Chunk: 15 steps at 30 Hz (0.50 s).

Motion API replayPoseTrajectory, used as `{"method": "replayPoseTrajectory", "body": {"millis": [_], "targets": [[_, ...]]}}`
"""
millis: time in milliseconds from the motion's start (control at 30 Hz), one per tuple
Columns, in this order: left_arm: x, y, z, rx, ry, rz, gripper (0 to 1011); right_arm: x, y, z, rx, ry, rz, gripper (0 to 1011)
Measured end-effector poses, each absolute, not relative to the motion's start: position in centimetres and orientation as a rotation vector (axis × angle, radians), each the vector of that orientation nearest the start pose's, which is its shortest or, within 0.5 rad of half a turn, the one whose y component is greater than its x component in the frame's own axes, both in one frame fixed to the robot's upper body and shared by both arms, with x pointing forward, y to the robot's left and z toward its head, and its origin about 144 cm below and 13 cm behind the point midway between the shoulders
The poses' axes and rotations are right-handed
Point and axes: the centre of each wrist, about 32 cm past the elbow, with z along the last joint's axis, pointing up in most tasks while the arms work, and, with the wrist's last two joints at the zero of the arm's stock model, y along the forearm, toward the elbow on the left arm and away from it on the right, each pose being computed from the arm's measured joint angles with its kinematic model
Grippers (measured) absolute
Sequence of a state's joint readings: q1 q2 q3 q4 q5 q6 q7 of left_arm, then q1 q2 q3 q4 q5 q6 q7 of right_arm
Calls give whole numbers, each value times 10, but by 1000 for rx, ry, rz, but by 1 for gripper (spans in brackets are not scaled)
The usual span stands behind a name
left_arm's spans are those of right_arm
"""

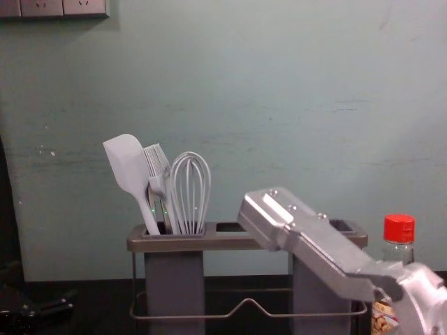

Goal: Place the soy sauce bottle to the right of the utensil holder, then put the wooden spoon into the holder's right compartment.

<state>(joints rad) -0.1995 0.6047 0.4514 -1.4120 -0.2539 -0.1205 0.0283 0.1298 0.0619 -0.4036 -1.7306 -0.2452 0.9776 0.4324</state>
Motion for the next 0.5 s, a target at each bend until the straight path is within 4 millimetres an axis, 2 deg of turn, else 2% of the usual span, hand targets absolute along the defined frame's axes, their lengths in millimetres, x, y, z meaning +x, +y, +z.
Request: {"method": "replayPoseTrajectory", "body": {"millis": [233,500], "targets": [[489,310,1140,304,-285,1248,1005,450,-126,1228,-718,282,-874,840],[489,310,1140,304,-285,1248,1005,437,-146,1237,-703,263,-862,840]]}}
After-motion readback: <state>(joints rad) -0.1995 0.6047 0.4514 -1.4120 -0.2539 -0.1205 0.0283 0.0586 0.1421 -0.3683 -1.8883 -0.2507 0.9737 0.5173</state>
